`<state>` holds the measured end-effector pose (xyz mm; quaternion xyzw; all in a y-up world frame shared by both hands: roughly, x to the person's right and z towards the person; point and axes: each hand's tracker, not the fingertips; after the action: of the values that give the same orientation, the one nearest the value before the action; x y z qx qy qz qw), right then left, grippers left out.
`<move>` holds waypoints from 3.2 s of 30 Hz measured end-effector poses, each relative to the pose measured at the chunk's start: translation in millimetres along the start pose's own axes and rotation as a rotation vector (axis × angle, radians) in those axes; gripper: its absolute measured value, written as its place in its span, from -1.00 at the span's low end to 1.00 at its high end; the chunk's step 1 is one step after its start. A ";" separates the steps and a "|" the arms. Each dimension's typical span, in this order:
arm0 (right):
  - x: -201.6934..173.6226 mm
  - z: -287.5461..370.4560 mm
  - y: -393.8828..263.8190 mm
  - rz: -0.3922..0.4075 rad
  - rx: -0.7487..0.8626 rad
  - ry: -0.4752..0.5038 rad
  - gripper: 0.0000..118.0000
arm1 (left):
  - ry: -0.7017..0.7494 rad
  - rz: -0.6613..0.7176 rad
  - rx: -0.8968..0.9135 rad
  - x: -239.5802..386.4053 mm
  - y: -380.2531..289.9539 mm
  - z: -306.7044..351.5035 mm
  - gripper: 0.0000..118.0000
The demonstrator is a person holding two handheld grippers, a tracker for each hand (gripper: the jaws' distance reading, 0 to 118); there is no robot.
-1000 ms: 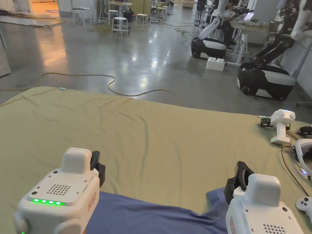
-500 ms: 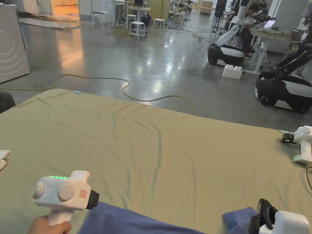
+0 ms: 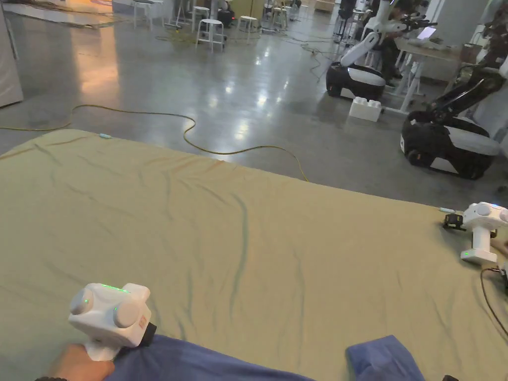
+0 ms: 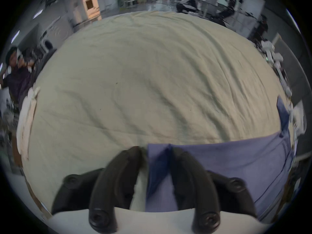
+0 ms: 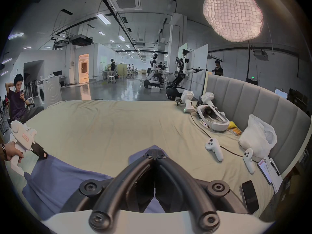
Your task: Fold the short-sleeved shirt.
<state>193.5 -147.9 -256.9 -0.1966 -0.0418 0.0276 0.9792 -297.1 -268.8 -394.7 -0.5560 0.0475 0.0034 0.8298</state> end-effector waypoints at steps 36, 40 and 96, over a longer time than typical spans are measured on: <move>66.6 -189.0 -42.3 0.047 -0.704 0.120 -0.99 | -0.135 0.104 0.249 7.9 -60.2 103.7 -0.91; 79.3 -161.2 -27.5 0.011 -0.600 0.148 -0.99 | -0.147 0.113 0.270 3.9 -66.5 113.8 -0.91; 24.4 102.7 -0.5 0.094 0.076 0.062 0.09 | -0.148 0.050 0.688 36.2 -161.3 220.9 -0.07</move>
<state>208.2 -107.3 -160.6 -0.1618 -0.0009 0.0687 0.9844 -235.0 -128.2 -165.6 -0.2411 -0.0007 0.0475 0.9693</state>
